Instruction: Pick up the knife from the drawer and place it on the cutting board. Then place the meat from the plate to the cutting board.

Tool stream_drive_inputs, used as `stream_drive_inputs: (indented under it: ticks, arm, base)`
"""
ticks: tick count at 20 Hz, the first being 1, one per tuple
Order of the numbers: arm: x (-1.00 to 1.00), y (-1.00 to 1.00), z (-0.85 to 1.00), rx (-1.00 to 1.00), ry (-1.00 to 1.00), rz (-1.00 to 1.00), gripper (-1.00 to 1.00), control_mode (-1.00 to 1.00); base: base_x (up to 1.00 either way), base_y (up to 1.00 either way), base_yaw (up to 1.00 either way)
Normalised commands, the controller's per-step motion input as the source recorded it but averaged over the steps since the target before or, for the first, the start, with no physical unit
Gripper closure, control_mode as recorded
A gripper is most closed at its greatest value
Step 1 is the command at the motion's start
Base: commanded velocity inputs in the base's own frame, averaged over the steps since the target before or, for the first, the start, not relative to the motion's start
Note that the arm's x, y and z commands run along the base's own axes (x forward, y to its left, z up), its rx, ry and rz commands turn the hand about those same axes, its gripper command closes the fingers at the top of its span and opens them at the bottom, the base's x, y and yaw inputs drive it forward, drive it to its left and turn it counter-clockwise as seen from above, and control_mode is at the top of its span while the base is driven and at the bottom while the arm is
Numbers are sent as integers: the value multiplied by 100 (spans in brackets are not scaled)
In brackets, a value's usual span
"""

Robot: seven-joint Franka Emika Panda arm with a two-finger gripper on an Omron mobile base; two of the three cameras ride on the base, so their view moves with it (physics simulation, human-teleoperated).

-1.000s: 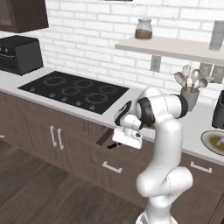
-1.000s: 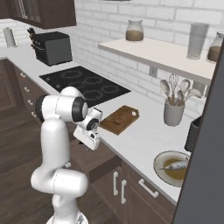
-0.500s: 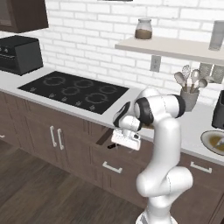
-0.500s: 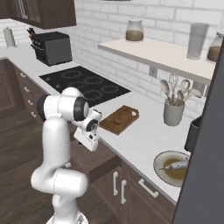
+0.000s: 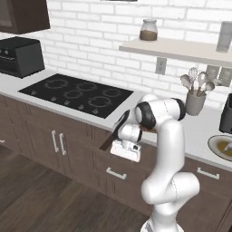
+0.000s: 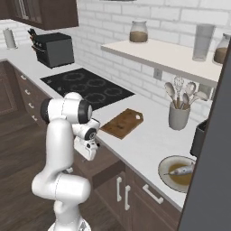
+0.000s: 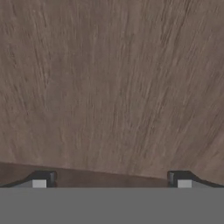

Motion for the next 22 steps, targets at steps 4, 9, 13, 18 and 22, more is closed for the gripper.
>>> stream_drive_inputs:
  ticks: [4,9,13,18,22]
  arm:
    - [-8,36,-14,0,4,0,-100,-100]
    - [-20,32,0,0,0,0,-100,-100]
    - [-26,34,2,0,0,0,-100,-100]
    - [-41,44,9,0,0,0,-100,-100]
    - [-41,55,13,0,0,0,-100,-100]
  base:
    - [0,0,0]
    - [0,0,0]
    - [0,0,0]
    - [0,0,0]
    - [0,0,0]
